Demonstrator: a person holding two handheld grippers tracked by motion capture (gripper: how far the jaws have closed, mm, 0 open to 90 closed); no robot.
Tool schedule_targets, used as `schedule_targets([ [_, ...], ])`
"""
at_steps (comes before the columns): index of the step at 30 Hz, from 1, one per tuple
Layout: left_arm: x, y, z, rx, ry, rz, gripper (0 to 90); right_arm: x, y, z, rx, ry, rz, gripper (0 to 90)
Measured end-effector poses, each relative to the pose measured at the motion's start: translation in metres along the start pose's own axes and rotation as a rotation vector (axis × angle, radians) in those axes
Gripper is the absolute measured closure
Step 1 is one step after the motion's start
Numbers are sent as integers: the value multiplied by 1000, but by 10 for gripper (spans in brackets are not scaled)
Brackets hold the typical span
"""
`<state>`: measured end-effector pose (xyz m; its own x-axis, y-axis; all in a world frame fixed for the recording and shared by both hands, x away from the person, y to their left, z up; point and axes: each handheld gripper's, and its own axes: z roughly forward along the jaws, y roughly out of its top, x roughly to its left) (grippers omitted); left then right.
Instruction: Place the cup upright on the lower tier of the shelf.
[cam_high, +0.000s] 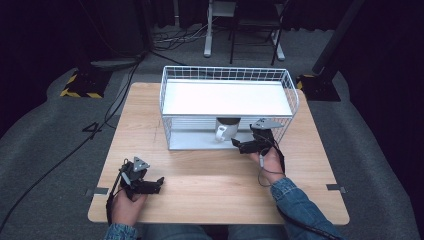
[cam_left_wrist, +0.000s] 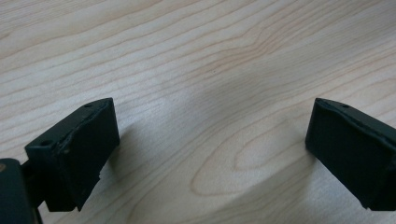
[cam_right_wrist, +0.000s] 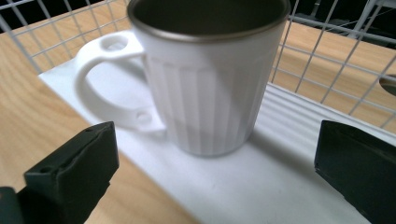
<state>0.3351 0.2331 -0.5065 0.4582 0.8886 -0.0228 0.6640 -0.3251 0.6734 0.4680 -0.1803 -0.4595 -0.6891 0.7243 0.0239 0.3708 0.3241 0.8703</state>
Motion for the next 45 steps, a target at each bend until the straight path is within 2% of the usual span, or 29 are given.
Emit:
schedule_targets([
  [4,1,-3,-2,-2,5,-9,32,3,-4,-12,-7,-5,-20,7],
  [5,1,-4,-3,-4,5,-10,32,4,-6,-22,-16,-3,-22,7],
  [9,2,-8,-7,-6,4,-14,36,6,-7,-34,-25,3,-22,7],
  [10,3,-9,-8,-5,3,-14,36,7,-7,-44,-31,3,-35,7],
  [12,3,-9,-8,-6,4,-13,36,8,-7,-47,-34,4,-36,7],
  [14,2,-10,-9,-5,4,-13,36,8,-7,-63,-39,8,-42,10],
  [17,2,-10,-9,-4,3,-12,35,7,-9,-72,-40,7,-45,13],
  [18,2,-10,-9,-3,3,-12,35,5,-11,-83,-37,3,-47,13],
  [21,2,-10,-9,-4,3,-11,34,3,-13,-90,-30,-4,-53,15],
  [22,2,-10,-9,-4,3,-11,34,1,-17,-99,-21,-13,-58,16],
  [31,4,-8,-7,-3,4,-7,29,-8,-32,-124,-9,-57,-52,18],
  [37,4,-6,-5,-5,5,-13,29,-14,-45,-140,18,-96,-27,18],
  [39,4,-6,-5,-3,7,-16,30,-16,-51,-144,51,-117,-7,18],
  [42,4,-5,-5,-2,7,-14,29,-17,-56,-146,75,-136,-4,19],
  [43,4,-5,-4,-1,7,-13,29,-19,-62,-148,101,-150,10,20],
  [45,4,-5,-4,0,7,-13,29,-20,-64,-149,106,-157,14,20],
])
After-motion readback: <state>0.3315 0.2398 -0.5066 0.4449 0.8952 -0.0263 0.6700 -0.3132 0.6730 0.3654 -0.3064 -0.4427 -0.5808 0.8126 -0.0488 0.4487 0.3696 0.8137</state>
